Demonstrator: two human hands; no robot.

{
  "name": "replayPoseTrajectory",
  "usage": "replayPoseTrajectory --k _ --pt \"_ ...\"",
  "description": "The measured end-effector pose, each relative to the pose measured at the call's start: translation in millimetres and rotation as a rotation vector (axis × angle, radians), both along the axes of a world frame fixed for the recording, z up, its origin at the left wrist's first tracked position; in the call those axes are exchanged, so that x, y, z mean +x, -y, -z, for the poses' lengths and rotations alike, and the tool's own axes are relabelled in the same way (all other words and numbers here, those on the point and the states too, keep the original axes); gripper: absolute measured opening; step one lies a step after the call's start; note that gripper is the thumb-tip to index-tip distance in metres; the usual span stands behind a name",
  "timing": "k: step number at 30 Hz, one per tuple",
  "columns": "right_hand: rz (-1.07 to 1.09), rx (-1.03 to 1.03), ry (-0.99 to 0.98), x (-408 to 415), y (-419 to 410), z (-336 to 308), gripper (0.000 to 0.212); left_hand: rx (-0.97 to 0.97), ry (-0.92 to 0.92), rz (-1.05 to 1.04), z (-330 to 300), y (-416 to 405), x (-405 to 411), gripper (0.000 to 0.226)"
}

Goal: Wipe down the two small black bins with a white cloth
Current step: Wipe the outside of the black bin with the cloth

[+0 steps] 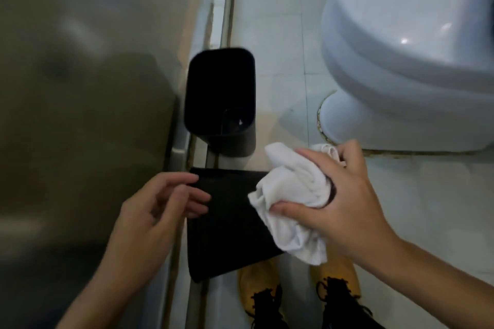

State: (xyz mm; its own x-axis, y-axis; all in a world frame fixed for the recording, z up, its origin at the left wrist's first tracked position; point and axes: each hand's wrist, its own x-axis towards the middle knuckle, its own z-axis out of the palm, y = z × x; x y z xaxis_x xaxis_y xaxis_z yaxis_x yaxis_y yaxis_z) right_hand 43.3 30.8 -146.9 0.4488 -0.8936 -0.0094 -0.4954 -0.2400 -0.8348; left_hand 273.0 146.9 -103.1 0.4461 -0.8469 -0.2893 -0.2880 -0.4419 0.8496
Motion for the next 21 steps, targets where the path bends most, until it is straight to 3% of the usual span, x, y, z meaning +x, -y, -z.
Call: replayPoseTrajectory --k 2,3,6,9,11,14,16,19,21 --pt "-0.088 -0.078 -0.016 -4.2 2.5 -38.5 0.092 0.032 -0.378 0.09 -49.7 15.8 -8.1 0.051" --pt "-0.13 -0.116 -0.015 -4.8 3.6 -58.8 0.097 0.086 -0.466 0.126 -72.5 25.2 -18.7 0.058" --pt "-0.262 -0.11 -0.083 -2.0 6.8 -120.9 0.108 0.058 -0.356 0.156 -118.7 45.1 -71.1 0.049" --pt "-0.401 0.099 -0.21 -10.7 15.5 -172.4 0.115 -0.028 -0.221 -0.136 -127.5 48.1 -110.1 0.029" --pt "-0.308 0.302 -0.066 -25.9 19.2 -191.5 0.097 -0.084 -0.301 -0.262 -128.3 41.8 -119.4 0.025" --pt "0.078 0.247 0.291 -42.0 14.2 -192.5 0.039 -0.17 -0.375 -0.303 -135.3 26.3 -120.2 0.023" --pt "0.21 0.156 0.37 -47.2 2.3 -189.9 0.039 -0.232 -0.293 -0.286 -137.5 16.7 -121.1 0.018" --pt "0.217 0.056 0.356 -52.3 -18.2 -192.2 0.031 -0.248 0.0 -0.236 -132.6 -0.5 -127.0 0.014" --pt "0.193 0.051 0.337 -55.8 -25.7 -193.4 0.026 -0.228 0.088 -0.268 -126.2 -9.8 -130.1 0.014"
